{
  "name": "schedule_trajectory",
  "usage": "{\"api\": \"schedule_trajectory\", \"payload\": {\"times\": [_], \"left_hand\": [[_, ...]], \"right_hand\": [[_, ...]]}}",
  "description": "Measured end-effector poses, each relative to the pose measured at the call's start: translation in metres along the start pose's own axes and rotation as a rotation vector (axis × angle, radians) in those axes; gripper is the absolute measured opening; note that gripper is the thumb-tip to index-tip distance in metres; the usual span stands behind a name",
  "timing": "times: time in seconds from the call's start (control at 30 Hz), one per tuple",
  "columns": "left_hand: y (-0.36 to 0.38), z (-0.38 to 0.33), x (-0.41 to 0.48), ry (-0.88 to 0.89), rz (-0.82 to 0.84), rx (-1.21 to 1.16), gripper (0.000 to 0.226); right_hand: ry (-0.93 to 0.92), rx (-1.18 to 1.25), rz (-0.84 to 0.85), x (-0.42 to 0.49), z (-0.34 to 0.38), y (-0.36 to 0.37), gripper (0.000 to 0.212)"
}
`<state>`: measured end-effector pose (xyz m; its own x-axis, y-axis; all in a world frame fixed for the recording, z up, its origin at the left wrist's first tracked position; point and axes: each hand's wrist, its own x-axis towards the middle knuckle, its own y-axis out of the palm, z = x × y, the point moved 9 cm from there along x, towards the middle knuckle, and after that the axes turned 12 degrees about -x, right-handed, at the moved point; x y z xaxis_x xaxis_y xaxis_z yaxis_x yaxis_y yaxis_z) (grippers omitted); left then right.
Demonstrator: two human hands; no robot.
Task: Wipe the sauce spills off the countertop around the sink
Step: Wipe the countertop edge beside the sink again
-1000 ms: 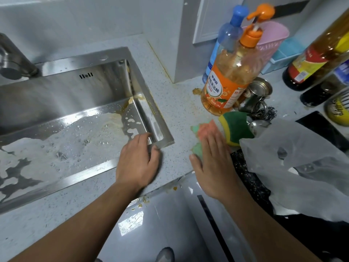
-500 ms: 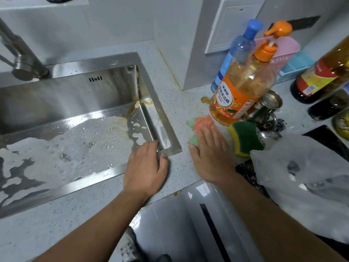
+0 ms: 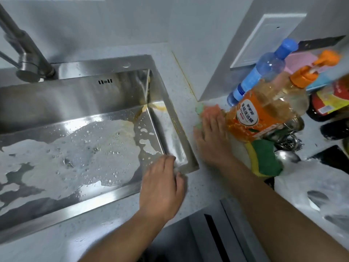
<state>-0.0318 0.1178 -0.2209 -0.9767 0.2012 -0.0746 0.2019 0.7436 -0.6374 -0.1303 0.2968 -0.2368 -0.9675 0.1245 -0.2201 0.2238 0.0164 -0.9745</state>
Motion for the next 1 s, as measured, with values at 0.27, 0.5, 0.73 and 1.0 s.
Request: {"api": "schedule_trajectory", "payload": {"times": [0.27, 0.5, 0.73, 1.0], "left_hand": [[0.000, -0.001, -0.001, 0.006, -0.013, 0.048, 0.042], [0.000, -0.005, 0.000, -0.020, -0.019, 0.043, 0.045], [-0.001, -0.003, -0.002, -0.042, -0.069, 0.058, 0.038], [-0.002, -0.006, 0.000, -0.037, -0.098, 0.070, 0.036]], "right_hand": [[0.184, 0.076, 0.068, 0.044, 0.001, -0.013, 0.076], [-0.202, -0.019, -0.013, -0.035, 0.018, 0.004, 0.083], [-0.147, -0.027, 0.011, 0.031, 0.016, -0.009, 0.068], [-0.566, -0.027, -0.005, -0.033, 0.025, 0.001, 0.069]]}}
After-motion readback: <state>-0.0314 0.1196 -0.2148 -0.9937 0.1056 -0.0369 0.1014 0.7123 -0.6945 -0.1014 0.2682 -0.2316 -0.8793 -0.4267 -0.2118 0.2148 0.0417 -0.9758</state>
